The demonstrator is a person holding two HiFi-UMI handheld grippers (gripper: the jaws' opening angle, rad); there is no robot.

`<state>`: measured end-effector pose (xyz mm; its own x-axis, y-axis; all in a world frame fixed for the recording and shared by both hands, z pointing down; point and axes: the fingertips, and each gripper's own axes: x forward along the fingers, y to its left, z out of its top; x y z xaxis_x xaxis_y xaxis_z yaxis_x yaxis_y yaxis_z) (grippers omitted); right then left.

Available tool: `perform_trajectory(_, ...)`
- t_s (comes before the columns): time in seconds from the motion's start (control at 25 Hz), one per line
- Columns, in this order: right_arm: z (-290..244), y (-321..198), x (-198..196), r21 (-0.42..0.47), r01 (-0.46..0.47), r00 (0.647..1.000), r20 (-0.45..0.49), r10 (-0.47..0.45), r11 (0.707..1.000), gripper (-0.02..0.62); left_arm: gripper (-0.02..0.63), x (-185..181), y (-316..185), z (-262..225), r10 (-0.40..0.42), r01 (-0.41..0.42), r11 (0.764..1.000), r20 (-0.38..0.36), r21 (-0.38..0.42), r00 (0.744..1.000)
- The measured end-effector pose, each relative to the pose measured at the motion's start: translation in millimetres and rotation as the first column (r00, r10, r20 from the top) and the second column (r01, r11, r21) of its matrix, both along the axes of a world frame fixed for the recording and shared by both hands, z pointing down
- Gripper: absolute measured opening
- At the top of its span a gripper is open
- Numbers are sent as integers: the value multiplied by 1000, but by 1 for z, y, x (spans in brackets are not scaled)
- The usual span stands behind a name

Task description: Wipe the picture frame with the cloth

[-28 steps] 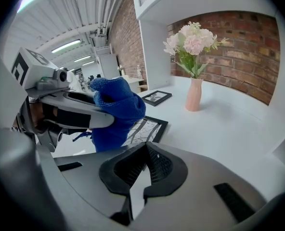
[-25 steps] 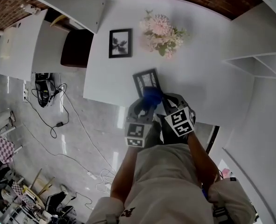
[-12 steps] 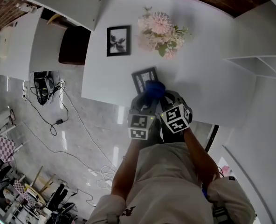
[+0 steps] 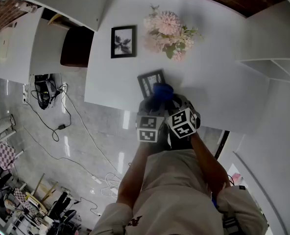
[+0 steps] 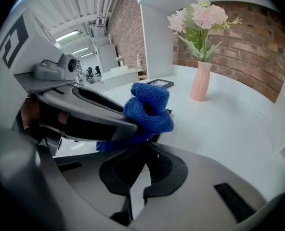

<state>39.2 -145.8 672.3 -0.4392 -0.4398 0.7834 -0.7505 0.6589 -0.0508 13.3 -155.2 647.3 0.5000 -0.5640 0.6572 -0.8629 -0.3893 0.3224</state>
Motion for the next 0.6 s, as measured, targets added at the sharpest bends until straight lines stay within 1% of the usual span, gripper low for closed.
perform_trajectory(0.32,4,1,-1,13,15,1000,-11,-15,1000,-3,95,0,0,12,-13,13,999,11,-31,1000)
perform_trajectory(0.48,4,2,-1,19,13,1000,-9,-13,1000,-3,95,-1,-1,21,-2,5,998,53,-63,999)
perform_trajectory(0.6,3,2,-1,24,21,1000,-17,-20,999,-3,95,-2,-3,26,17,-8,995,88,-103,996)
